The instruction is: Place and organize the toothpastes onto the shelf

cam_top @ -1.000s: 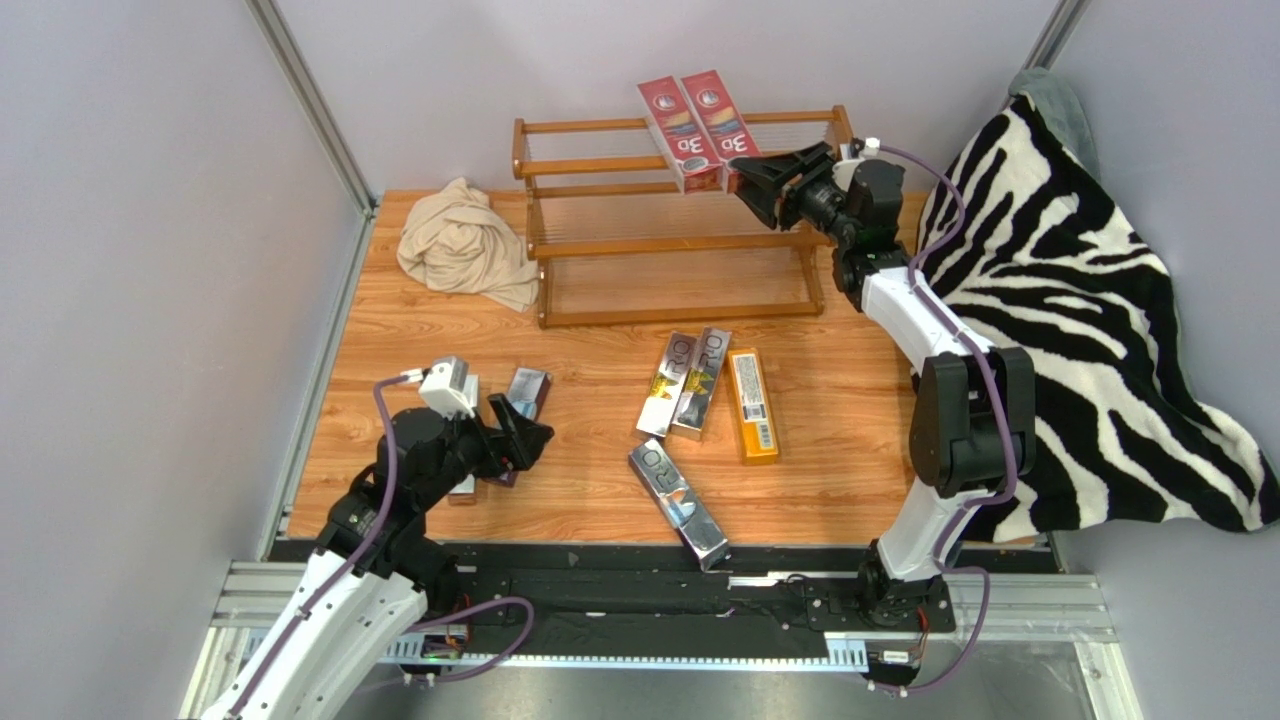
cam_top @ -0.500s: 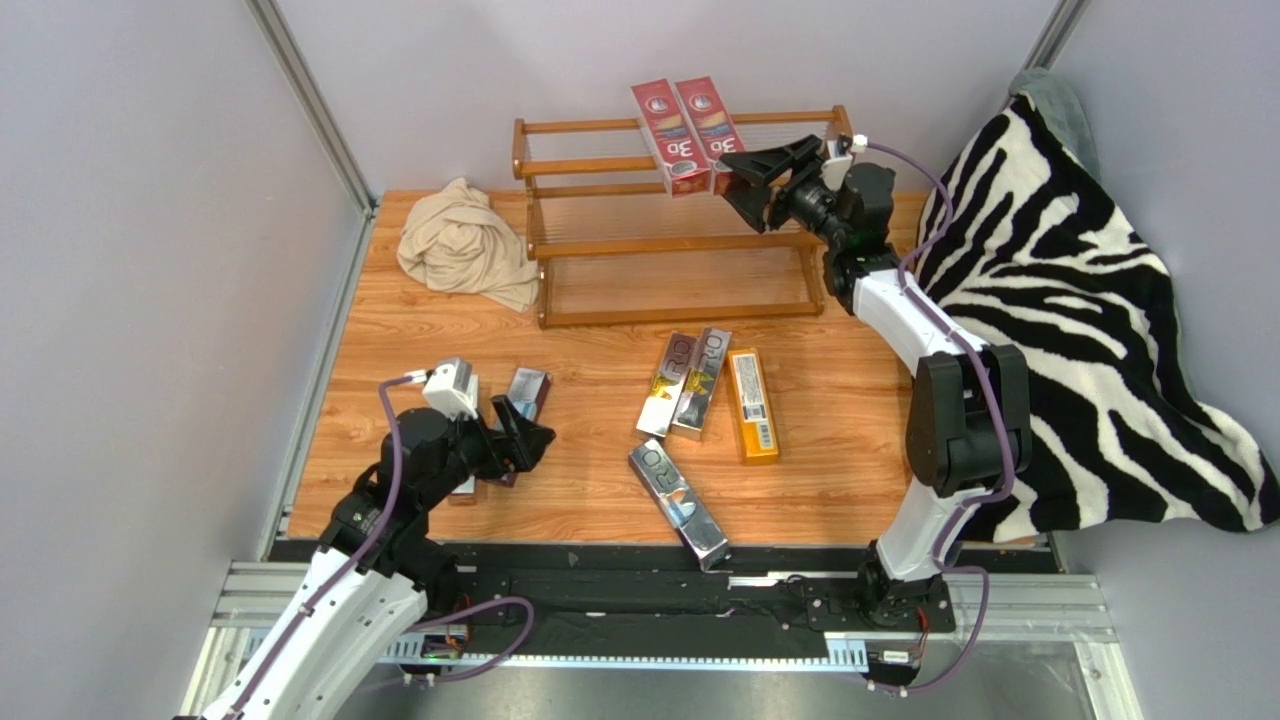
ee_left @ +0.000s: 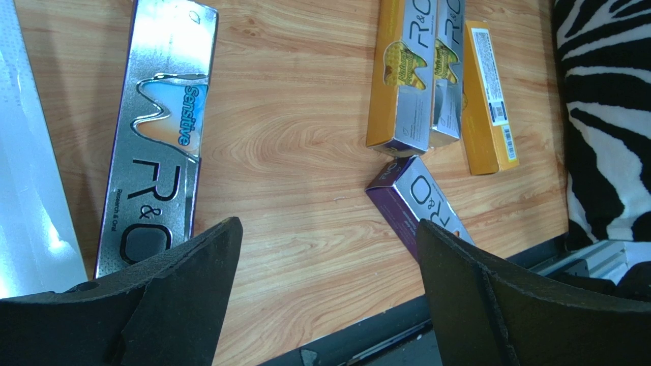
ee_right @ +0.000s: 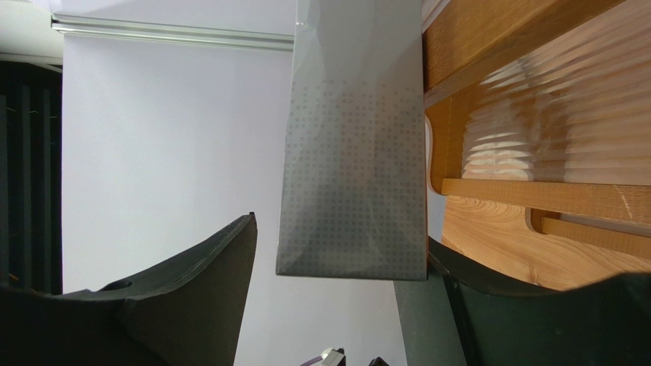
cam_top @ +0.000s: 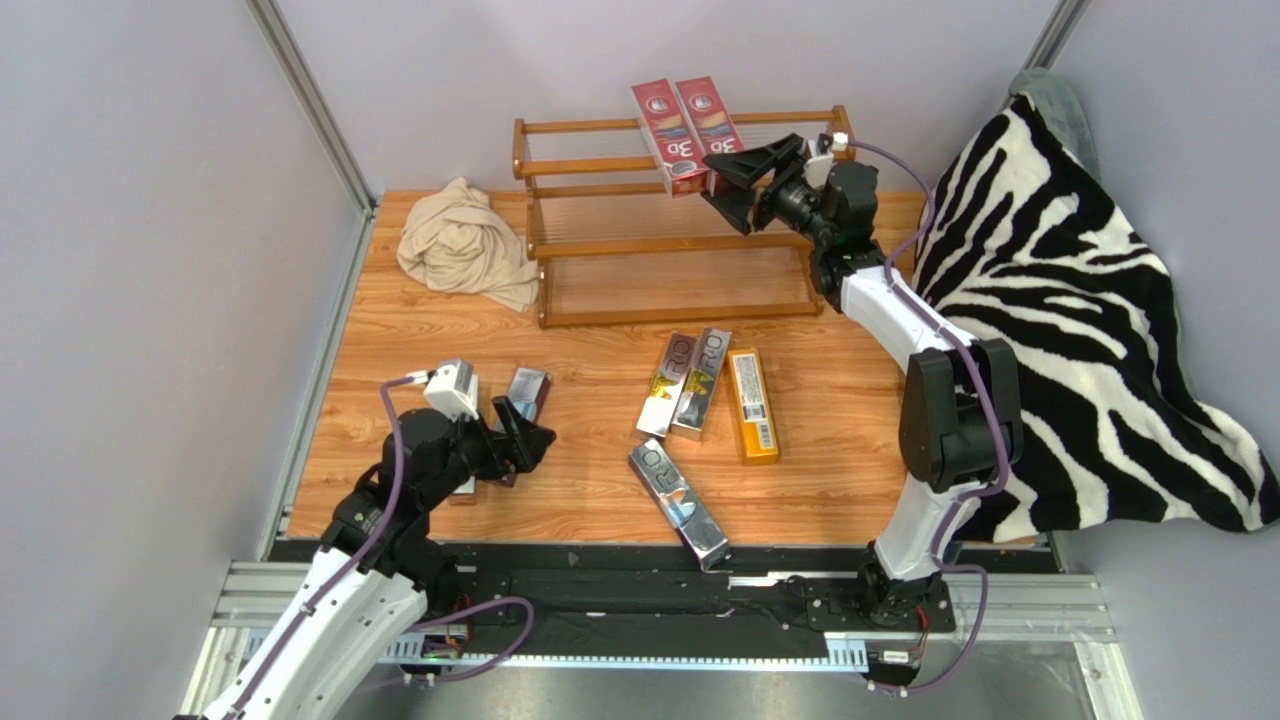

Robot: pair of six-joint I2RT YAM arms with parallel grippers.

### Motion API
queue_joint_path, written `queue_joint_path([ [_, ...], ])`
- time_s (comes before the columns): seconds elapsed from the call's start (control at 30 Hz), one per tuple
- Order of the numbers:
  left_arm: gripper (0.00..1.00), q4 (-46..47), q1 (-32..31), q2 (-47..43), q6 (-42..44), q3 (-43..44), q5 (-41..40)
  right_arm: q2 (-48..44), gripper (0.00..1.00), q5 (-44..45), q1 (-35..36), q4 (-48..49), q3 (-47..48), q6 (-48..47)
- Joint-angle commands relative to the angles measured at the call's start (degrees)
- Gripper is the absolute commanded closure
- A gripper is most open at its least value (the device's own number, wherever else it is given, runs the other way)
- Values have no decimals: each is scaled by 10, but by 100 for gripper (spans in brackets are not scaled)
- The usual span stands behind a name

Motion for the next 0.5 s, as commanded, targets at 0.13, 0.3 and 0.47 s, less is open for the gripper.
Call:
queue_joint_path([
  [0.13,7,19,0,1,9,-4,7,14,33,-10,16,-12,47,-18],
  [0.3,7,21,0,6,10,-8,8,18,32,-21,20,-9,42,-22],
  [0.47,7,25,0,11,10,-12,12,-7,23,-21,21,-8,4,-40],
])
